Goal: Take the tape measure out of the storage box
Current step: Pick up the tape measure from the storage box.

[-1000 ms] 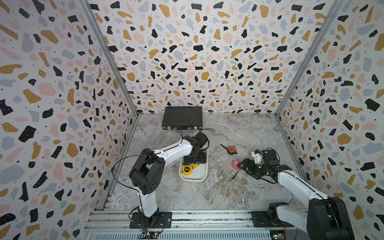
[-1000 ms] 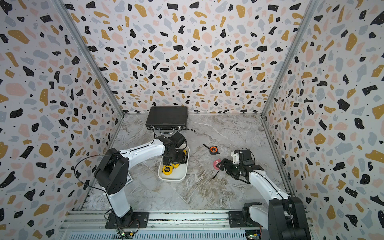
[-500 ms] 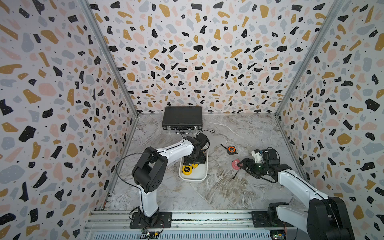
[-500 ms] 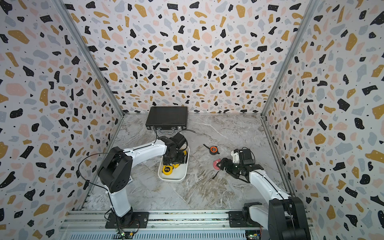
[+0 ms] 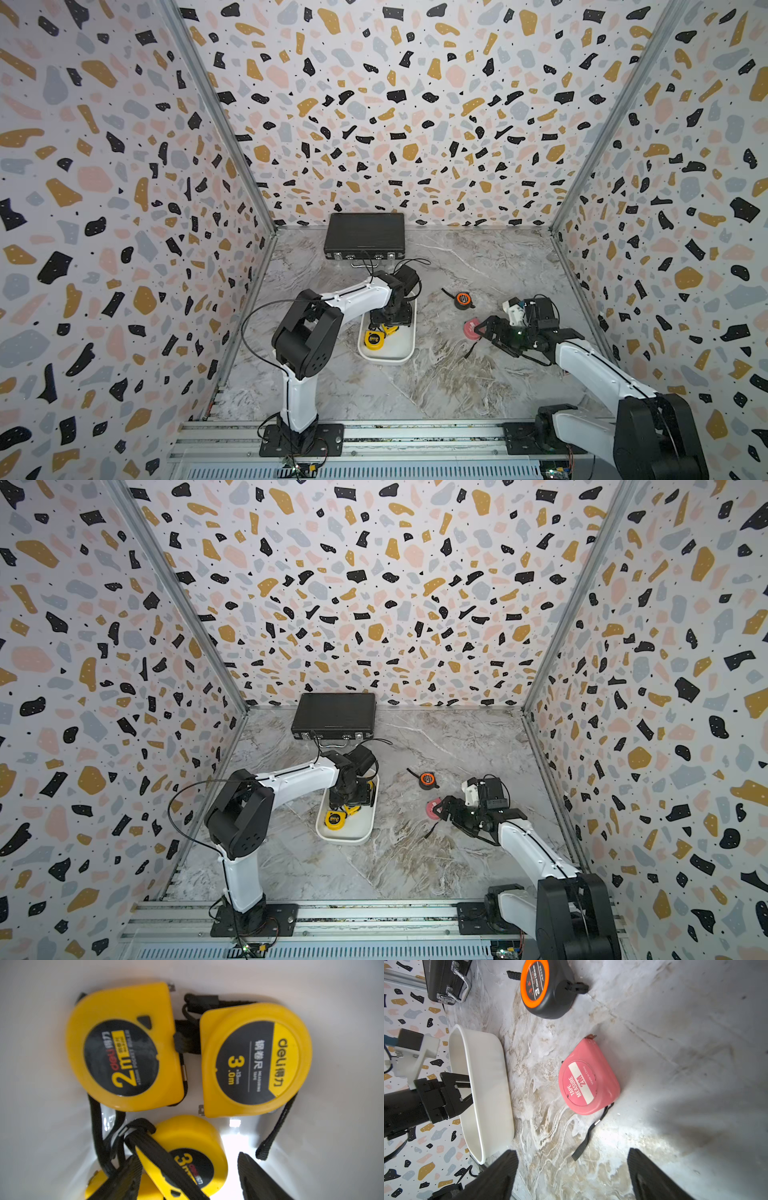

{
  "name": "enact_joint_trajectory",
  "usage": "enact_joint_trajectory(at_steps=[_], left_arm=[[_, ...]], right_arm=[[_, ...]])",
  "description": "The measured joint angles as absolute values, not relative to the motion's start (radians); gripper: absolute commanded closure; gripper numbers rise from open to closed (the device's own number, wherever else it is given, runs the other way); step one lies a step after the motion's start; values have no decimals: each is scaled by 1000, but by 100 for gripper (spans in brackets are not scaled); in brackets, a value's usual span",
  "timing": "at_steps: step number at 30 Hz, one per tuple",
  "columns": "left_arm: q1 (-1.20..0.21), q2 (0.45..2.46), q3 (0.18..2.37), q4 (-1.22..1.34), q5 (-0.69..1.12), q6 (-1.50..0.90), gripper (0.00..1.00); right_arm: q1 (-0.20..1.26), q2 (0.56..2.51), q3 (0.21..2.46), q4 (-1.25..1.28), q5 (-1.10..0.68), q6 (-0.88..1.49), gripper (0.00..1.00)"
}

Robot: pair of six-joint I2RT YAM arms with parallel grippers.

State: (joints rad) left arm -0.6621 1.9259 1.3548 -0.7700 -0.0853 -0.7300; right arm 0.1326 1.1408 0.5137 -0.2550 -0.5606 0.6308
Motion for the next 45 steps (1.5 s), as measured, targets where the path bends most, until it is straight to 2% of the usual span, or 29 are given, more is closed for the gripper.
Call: enact_joint_trajectory(at_steps=[23,26,32,34,38,41,45], left_arm=[[-662,1966,1362,-760,-102,-752,30],[-662,1966,1367,-759,-112,-760,33],[-662,1970,1372,-754,-114,-777,59],[-662,1970,1372,-754,-114,-778,74],[-662,1969,1372,-754,-112,-779,93],[-662,1958,1366,-754,-109,-779,99],[-662,1919,1354,-759,-101,-781,100]], right_arm=[[133,1153,514,-223,-572,632,12],[133,1154,514,-215,-574,631,12],[133,1161,514,-208,-581,631,12],[133,1161,514,-208,-584,631,12],[133,1161,514,-209,-589,631,12],[133,1160,514,-209,-593,631,12],[133,1158,514,-209,-600,631,12]])
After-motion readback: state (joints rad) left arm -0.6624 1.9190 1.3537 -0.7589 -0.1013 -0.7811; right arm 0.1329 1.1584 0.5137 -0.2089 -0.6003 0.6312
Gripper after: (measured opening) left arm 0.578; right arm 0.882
